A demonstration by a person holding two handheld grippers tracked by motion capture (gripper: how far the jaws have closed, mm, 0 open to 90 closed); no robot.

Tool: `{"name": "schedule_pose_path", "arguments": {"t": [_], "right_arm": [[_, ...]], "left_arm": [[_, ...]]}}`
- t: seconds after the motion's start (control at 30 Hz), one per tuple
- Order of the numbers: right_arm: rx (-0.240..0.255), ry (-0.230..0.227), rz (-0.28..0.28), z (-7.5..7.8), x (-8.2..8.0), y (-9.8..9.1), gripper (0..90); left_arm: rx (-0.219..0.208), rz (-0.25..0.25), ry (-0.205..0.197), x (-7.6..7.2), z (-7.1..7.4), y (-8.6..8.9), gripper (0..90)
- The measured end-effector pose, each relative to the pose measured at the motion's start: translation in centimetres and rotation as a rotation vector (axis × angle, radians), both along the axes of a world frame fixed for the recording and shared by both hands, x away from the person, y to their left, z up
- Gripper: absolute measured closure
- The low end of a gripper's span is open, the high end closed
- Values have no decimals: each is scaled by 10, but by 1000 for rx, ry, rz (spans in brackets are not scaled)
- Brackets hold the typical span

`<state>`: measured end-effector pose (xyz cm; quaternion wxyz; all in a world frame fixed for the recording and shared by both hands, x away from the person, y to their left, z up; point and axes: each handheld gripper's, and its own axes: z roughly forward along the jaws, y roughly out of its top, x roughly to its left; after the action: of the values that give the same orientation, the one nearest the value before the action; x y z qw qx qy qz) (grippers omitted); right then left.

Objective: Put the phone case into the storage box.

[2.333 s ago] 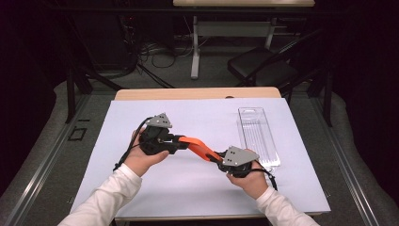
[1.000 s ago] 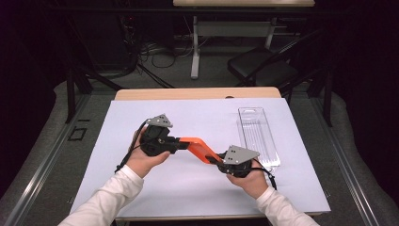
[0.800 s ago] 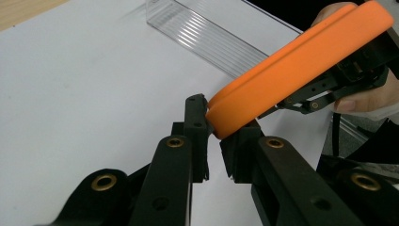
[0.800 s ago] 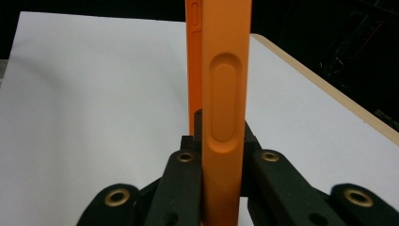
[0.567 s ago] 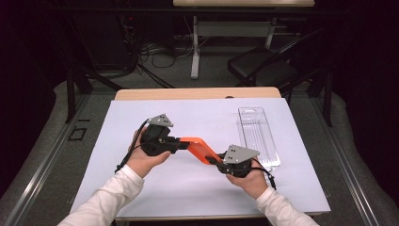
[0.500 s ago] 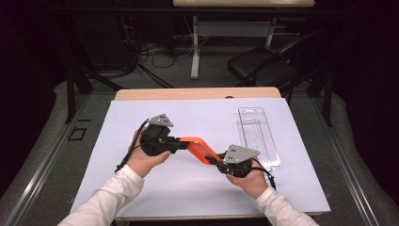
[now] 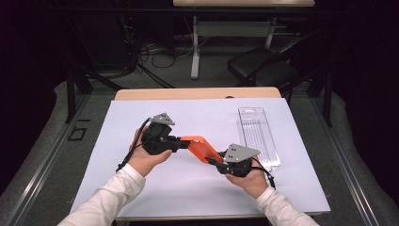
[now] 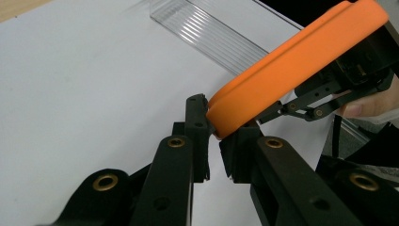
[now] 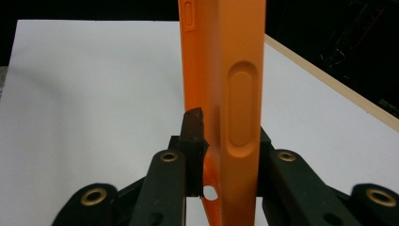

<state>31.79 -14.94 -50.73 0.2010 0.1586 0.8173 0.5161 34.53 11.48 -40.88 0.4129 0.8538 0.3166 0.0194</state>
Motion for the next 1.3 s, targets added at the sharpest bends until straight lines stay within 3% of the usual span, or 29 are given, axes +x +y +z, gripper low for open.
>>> {"name": "schedule_pose_path", "arguments": {"t": [0.27, 0.53, 0.9, 1.1, 1.3], "right_arm": [[10, 19, -10, 0, 1, 0, 634], [32, -5, -33, 0, 2, 1, 514], [0, -28, -55, 4, 1, -2, 502], [-3, -12, -73, 6, 1, -3, 432], [-37, -33, -92, 7, 0, -2, 421]], "left_arm": [[10, 17, 35, 2, 0, 0, 817], [20, 42, 57, 4, 0, 2, 816], [42, 67, 75, 6, 0, 2, 816], [52, 82, 79, 7, 1, 2, 816], [73, 106, 71, 7, 3, -1, 816]]}}
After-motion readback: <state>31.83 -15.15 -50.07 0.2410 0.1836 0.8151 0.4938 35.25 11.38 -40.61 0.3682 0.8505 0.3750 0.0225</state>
